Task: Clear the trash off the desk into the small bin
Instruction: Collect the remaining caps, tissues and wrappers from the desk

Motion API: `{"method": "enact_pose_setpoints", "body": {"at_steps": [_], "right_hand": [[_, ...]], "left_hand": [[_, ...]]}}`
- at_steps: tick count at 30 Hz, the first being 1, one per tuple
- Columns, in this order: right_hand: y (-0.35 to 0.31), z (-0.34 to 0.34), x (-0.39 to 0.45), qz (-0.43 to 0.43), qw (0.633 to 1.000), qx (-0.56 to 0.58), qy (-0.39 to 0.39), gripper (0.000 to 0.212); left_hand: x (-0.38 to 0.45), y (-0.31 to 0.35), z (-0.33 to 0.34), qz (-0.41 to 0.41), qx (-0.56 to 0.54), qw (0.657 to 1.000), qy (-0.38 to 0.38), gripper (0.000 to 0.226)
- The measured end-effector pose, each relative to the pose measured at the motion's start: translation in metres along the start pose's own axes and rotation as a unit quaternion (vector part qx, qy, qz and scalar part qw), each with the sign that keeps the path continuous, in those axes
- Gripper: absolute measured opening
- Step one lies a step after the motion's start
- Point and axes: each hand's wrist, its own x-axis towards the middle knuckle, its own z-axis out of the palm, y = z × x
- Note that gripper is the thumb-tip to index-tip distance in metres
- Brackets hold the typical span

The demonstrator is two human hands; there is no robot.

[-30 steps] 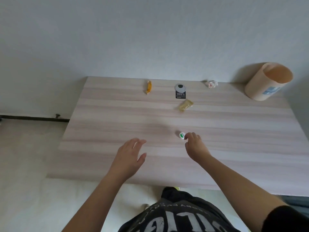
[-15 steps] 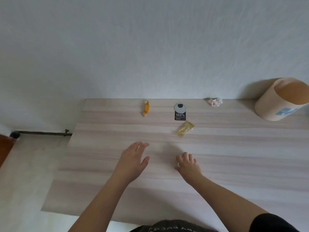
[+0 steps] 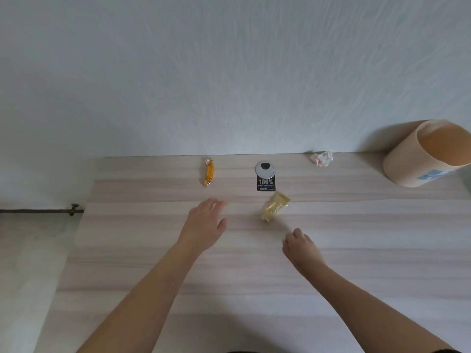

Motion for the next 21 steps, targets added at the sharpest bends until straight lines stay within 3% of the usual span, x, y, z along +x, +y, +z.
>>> {"method": "enact_pose_setpoints", "body": {"at_steps": [4,9,14,21], "right_hand": [[0.007,-0.013,0.029,0.078,0.994,0.067,0.034,0.038],[-0.002,-0.035,0.069,0.07,0.987,0.122,0.077,0.023],[-0.019,-0.039,0.096,0.085,0.976,0.166,0.113,0.031],[-0.036,-0.015,0.107,0.141,0.973,0.17,0.06,0.046]], "left_hand": [[0.044,-0.023,0.005,-0.009,0.03,0.999,0.028,0.046],[0.1,-0.041,0.017,-0.023,0.044,0.998,0.038,0.051],[0.13,-0.059,0.038,-0.029,0.04,0.998,0.029,0.056],[0.137,-0.09,0.05,-0.012,0.035,0.999,0.029,0.064]]}}
